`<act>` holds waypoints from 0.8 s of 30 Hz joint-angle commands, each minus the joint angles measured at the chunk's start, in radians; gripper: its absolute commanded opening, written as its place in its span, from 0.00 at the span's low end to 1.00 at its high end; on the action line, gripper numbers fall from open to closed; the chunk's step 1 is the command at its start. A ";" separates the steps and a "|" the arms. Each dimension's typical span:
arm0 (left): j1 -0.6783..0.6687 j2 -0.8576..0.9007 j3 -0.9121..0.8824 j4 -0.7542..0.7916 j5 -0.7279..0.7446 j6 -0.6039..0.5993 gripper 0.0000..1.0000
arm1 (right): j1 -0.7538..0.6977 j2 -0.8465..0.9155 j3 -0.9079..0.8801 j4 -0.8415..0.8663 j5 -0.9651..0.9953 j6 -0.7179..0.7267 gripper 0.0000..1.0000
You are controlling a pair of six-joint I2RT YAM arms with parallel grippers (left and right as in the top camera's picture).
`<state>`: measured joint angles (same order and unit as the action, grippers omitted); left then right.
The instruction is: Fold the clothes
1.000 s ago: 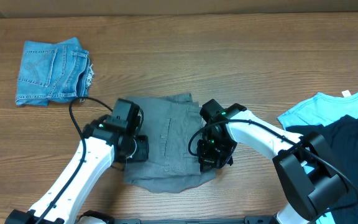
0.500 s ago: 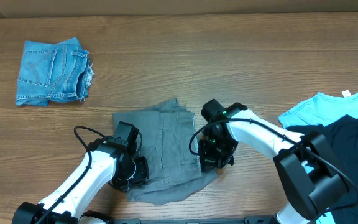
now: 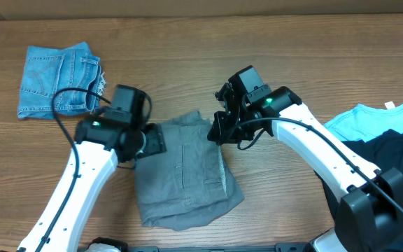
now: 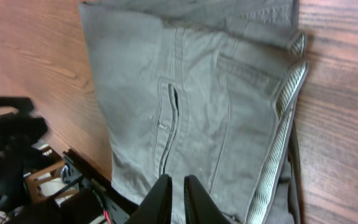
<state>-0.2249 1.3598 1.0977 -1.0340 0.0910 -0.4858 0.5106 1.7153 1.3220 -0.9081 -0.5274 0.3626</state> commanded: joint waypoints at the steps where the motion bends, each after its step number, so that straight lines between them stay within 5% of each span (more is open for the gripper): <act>1: 0.072 0.011 -0.004 -0.014 -0.064 0.046 0.70 | 0.001 0.058 0.006 0.031 0.002 0.009 0.10; 8: 0.154 0.090 -0.024 0.035 -0.012 0.211 0.70 | 0.000 0.232 -0.009 0.097 0.008 0.080 0.07; 15: 0.153 0.159 -0.024 0.028 -0.012 0.217 0.72 | -0.043 0.348 -0.008 0.169 0.073 0.180 0.10; 21: 0.153 0.158 -0.024 0.024 -0.012 0.221 0.80 | -0.103 0.260 0.042 0.018 0.025 0.046 0.11; 24: 0.153 0.158 -0.024 0.020 -0.012 0.221 0.84 | -0.108 0.157 0.053 -0.077 0.018 -0.085 0.20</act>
<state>-0.0742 1.5131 1.0840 -1.0084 0.0704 -0.2840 0.4103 2.0171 1.3350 -0.9306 -0.5053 0.4282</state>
